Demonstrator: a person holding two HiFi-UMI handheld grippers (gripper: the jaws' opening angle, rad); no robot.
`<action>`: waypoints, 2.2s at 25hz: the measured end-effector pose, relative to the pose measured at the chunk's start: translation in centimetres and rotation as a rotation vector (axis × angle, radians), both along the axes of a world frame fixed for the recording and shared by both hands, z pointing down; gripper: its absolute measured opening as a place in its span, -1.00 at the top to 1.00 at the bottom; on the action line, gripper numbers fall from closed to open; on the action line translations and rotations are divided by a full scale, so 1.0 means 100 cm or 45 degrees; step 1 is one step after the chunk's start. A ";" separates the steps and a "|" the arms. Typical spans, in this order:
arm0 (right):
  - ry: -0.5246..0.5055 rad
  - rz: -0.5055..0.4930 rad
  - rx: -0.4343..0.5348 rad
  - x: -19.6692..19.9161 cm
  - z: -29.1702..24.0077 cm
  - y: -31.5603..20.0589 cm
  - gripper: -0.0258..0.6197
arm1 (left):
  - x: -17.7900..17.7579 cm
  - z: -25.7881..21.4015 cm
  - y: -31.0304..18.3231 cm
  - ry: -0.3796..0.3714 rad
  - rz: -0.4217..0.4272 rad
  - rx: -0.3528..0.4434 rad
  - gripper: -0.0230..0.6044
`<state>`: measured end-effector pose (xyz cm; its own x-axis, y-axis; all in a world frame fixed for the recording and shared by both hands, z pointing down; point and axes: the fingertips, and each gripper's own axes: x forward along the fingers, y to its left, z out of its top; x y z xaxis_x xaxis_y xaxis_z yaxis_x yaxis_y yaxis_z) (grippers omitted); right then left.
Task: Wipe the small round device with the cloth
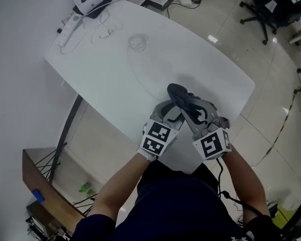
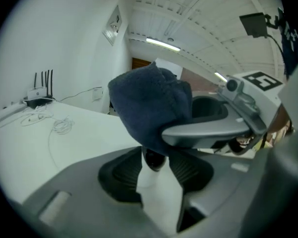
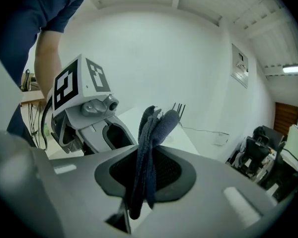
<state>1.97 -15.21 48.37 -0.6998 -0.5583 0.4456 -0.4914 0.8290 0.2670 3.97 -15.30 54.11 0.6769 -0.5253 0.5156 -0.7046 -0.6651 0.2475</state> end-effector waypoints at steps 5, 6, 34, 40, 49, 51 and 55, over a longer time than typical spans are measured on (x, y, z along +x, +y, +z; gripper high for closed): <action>-0.099 0.077 -0.076 0.008 0.006 -0.012 0.69 | 0.000 0.002 0.000 0.025 0.006 -0.011 0.39; -0.167 0.112 -0.108 0.012 0.005 -0.016 0.69 | 0.001 0.002 0.000 0.029 0.005 -0.011 0.39; -0.478 0.646 -0.896 0.095 0.155 -0.049 0.69 | 0.008 0.006 0.001 0.067 -0.021 -0.084 0.39; -0.378 0.732 -0.788 0.101 0.148 -0.035 0.69 | -0.004 -0.003 0.007 0.110 -0.075 -0.085 0.34; -0.581 0.623 -0.479 0.081 0.026 -0.027 0.69 | -0.012 -0.017 0.014 0.084 -0.083 -0.021 0.38; -0.553 0.546 -0.401 0.065 0.010 -0.022 0.69 | -0.010 -0.018 0.013 0.069 -0.077 -0.017 0.41; -0.406 0.407 -0.304 0.036 0.009 -0.012 0.69 | -0.005 -0.017 0.013 0.085 -0.037 -0.030 0.39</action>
<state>5.59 -16.39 49.31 -0.6327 -0.6753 0.3792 -0.7565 0.6436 -0.1161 3.47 -14.01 52.40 0.6949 -0.5334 0.4823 -0.7048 -0.6383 0.3095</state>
